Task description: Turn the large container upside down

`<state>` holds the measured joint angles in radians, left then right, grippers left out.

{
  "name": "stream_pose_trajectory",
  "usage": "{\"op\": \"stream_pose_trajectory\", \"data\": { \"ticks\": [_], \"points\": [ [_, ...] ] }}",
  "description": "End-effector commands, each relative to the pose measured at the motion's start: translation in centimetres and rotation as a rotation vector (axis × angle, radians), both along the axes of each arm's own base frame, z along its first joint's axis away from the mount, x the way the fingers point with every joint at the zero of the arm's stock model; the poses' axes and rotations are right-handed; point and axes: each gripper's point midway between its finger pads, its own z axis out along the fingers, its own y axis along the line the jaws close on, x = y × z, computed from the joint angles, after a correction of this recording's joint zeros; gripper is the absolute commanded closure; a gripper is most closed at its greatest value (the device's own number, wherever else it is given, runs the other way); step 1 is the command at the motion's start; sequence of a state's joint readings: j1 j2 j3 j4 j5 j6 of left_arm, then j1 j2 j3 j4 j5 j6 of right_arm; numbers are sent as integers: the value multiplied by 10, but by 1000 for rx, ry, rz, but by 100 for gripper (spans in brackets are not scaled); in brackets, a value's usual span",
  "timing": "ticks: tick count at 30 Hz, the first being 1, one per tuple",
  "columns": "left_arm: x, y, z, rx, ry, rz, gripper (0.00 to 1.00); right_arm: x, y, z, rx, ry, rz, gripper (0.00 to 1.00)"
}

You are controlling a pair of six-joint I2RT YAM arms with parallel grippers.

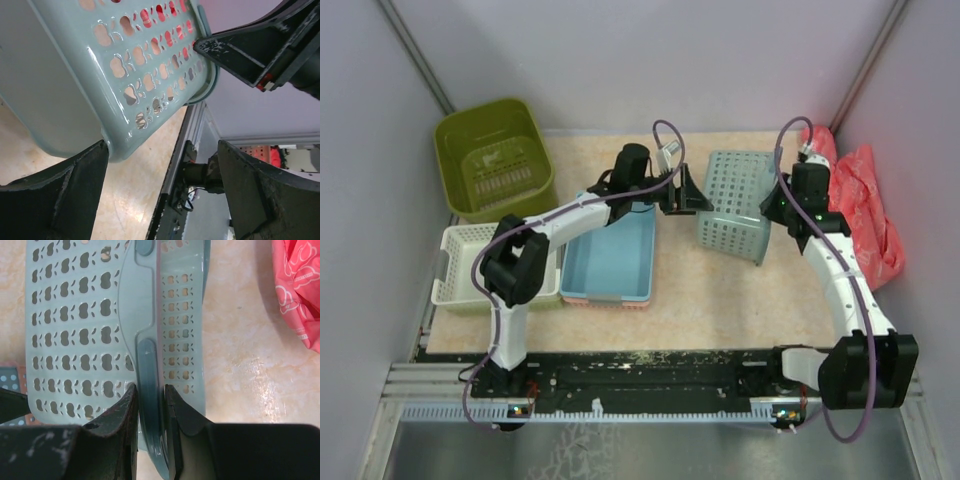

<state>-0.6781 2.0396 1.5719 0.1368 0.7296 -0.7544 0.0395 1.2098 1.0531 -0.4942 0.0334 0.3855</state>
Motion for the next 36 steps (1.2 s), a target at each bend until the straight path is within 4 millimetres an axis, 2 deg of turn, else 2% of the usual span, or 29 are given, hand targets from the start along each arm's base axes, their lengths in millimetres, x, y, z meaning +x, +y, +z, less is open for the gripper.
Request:
{"op": "stream_pose_trajectory", "data": {
  "ticks": [1,6,9,12,15,19,23,25,28,29,32,36],
  "points": [
    [-44,-6,95,-239,-89,-158,8,2,19,-3,171,-38,-36,100],
    [-54,-4,130,-337,-95,-201,10,5,32,-1,359,-122,-80,100],
    [-58,-2,144,-355,-122,-205,10,4,37,-7,452,-153,-115,100],
    [-60,-3,143,-352,-121,-208,10,3,41,-23,522,-163,-133,100],
    [-64,-6,130,-339,-92,-218,10,1,39,-42,581,-160,-176,100],
    [-74,-8,124,-361,-73,-236,8,-5,27,-70,626,-148,-232,100],
    [-75,-7,128,-344,-109,-239,4,-9,10,-93,569,-105,-289,100],
    [-74,-6,132,-323,-137,-233,1,-10,-1,-102,504,-61,-322,85],
    [-74,-2,138,-284,-180,-211,1,-9,-20,-100,405,-28,-360,58],
    [-73,0,142,-272,-205,-198,1,-10,-26,-97,378,-26,-370,52],
    [-68,8,151,-222,-293,-153,1,-13,-41,-83,305,-16,-398,45],
    [-59,33,180,-179,-399,-67,1,-13,-44,-36,278,-80,-379,43]
  ]
}}
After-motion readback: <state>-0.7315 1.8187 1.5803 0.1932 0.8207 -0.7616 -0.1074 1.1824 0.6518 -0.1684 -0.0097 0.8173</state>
